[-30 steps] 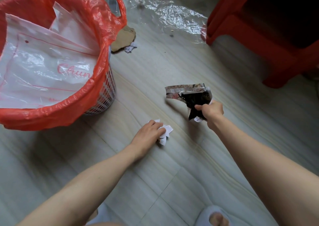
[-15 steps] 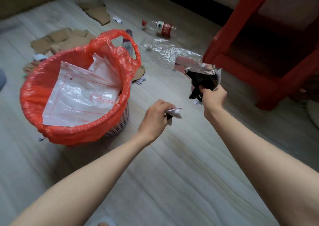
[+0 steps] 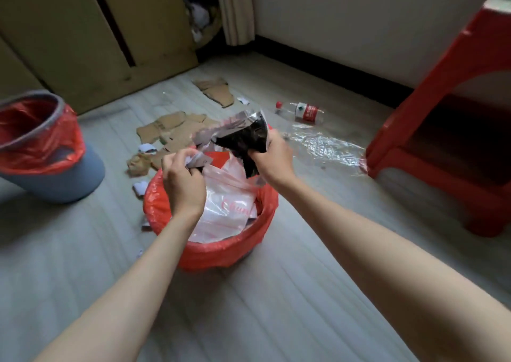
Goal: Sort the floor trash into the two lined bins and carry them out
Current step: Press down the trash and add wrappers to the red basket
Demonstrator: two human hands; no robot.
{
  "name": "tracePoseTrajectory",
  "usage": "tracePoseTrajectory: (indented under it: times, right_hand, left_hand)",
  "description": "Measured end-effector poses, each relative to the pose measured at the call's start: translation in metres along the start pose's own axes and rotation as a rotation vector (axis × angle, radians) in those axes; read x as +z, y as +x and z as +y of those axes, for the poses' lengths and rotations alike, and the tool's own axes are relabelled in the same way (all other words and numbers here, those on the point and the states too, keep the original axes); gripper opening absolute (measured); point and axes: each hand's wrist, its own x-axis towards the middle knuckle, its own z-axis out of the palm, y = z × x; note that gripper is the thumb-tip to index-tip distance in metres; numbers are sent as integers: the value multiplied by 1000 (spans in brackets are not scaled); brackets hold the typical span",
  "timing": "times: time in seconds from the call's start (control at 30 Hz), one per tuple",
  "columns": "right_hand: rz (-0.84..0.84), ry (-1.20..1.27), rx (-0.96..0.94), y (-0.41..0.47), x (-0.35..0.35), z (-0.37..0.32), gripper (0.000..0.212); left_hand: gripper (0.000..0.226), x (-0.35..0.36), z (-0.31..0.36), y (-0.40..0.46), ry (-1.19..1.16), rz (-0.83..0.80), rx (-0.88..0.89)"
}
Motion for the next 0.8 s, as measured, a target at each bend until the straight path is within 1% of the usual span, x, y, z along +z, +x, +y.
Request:
tracePoseTrajectory:
  times: [0.03, 0.1, 0.17, 0.2, 0.23, 0.27, 0.33, 0.37, 0.43, 0.53, 0.57, 0.63, 0.7, 0.73, 0.8]
  right_hand:
    - [-42, -22, -3, -2, 10, 0, 38]
    - [-178, -66, 30, -9, 24, 5, 65]
    - [-314, -200, 51, -18, 37, 12, 82]
    - [-359, -300, 25, -22, 40, 15, 85]
    - [-372, -404, -29, -26, 42, 18, 85]
    - [-367, -500, -101, -28, 44, 19, 81]
    - [-362, -659, -226, -27, 45, 22, 70]
    - [-380, -722, -260, -24, 46, 25, 65]
    - [-422, -784, -289, -21, 46, 29, 63]
    - [-497, -825, -320, -13, 46, 31, 68]
    - [-538, -846, -321, -9, 47, 31, 68]
    - [-645, -893, -305, -2, 52, 35, 63]
    - [-785, -935, -230, 0, 60, 39, 56]
    - [-866, -954, -172, -2, 65, 42, 57]
    - [-1002, -1002, -70, -9, 76, 49, 69]
  left_hand:
    - [40, 1, -13, -1, 47, -74, -24]
    - [45, 6, -34, -5, 203, -341, -58]
    - [66, 7, -49, -7, 365, -595, -99]
    - [75, 7, -51, -7, 381, -668, -125]
    - [79, 6, -50, -7, 352, -700, -136]
    - [79, 4, -49, -5, 304, -694, -124]
    - [75, 0, -47, 3, 229, -640, -85]
    - [73, -1, -47, 8, 239, -633, -60]
    - [71, -2, -48, 14, 366, -691, 18]
    - [70, 8, -53, 21, 635, -823, 212]
    - [69, 13, -56, 23, 702, -860, 250]
    - [68, 23, -64, 26, 802, -958, 261]
    - [68, 32, -77, 22, 865, -1089, 200]
    - [67, 36, -85, 17, 886, -1149, 156]
    - [63, 42, -101, 6, 933, -1228, 93]
